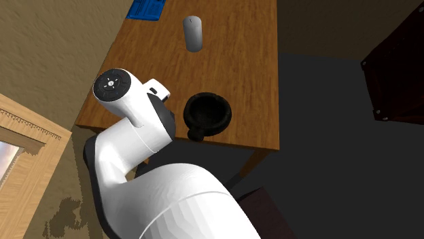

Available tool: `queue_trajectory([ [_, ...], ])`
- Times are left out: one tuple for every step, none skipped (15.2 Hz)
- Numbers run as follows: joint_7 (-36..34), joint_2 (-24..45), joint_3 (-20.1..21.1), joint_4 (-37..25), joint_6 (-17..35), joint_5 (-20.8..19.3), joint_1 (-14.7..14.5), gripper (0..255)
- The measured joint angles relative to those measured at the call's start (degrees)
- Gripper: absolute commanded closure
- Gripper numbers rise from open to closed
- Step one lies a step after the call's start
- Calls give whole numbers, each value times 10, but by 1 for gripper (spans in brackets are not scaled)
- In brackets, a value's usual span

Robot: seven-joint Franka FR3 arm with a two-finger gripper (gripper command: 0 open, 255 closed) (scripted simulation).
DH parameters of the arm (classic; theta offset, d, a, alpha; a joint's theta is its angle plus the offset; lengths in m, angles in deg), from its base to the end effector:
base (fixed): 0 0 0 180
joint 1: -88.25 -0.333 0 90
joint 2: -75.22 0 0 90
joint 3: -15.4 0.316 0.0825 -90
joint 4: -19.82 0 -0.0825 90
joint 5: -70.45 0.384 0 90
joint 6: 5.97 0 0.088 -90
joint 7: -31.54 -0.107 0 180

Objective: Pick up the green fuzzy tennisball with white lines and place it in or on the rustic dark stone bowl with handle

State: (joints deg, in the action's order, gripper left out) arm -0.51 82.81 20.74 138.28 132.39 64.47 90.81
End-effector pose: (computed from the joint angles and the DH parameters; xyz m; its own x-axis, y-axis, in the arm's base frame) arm 0.5907 0.0269 0.3906 0.8797 -0.4230 0.2174 -0.4225 -0.9049 -0.0511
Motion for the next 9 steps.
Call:
queue_trajectory([
  [0, 0, 0, 0, 0, 0, 0, 0],
  [0, 1, 0, -1, 0, 0, 0, 0],
  [0, 0, 0, 0, 0, 0, 0, 255],
  [0, 0, 0, -1, 0, 0, 0, 255],
  [0, -1, 0, 0, 0, 0, 0, 255],
  [0, -1, 0, 1, 0, 0, 0, 255],
  [0, -1, 0, 1, 0, 0, 0, 255],
  [0, -2, 0, 1, 0, 0, 0, 255],
  [0, -2, 0, 1, 0, 0, 0, 255],
])
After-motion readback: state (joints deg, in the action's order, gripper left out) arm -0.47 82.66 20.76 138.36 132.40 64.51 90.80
